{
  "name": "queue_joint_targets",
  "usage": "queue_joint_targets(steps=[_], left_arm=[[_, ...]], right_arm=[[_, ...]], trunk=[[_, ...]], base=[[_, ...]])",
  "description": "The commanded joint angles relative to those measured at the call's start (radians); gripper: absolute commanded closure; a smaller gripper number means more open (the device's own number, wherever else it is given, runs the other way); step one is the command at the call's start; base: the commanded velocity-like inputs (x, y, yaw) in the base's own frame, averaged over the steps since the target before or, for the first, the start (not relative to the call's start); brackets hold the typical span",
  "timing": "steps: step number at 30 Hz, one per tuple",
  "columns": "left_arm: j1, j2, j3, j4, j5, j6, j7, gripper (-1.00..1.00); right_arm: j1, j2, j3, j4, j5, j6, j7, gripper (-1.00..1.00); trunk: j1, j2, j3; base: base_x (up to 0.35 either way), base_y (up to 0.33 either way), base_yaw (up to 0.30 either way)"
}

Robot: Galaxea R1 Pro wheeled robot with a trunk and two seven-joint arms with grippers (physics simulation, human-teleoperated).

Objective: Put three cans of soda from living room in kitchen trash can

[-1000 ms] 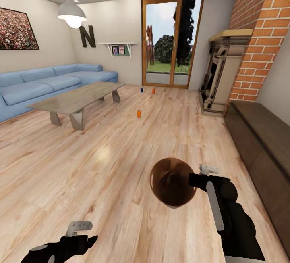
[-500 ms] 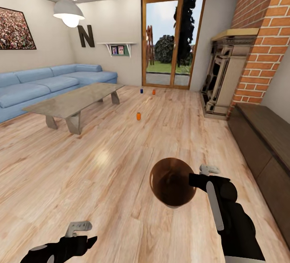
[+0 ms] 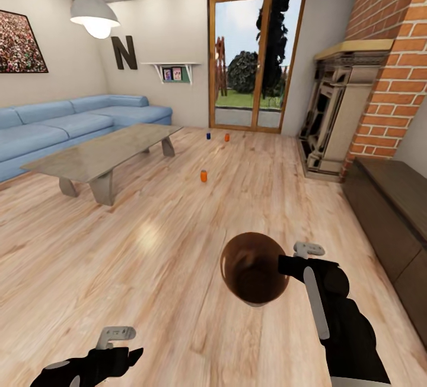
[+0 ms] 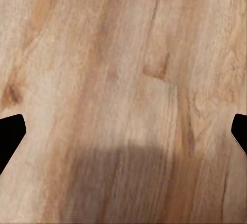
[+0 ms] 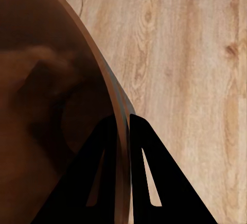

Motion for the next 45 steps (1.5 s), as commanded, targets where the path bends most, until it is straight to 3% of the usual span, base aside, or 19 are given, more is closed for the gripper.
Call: queue_joint_targets(steps=[1, 45], left_arm=[[0.0, 0.0, 0.0, 0.0, 0.0, 0.0, 0.0, -1.0], [0.0, -0.001, 0.0, 0.002, -0.004, -0.002, 0.002, -1.0]], right_arm=[[0.0, 0.0, 0.0, 0.0, -0.017, 0.0, 0.004, 1.0], [0.0, 0.0, 0.001, 0.01, -0.017, 0.0, 0.003, 1.0]], trunk=[[0.0, 0.0, 0.0], [0.0, 0.0, 0.0]], base=[[0.338, 0.0, 0.0], [0.338, 0.0, 0.0]])
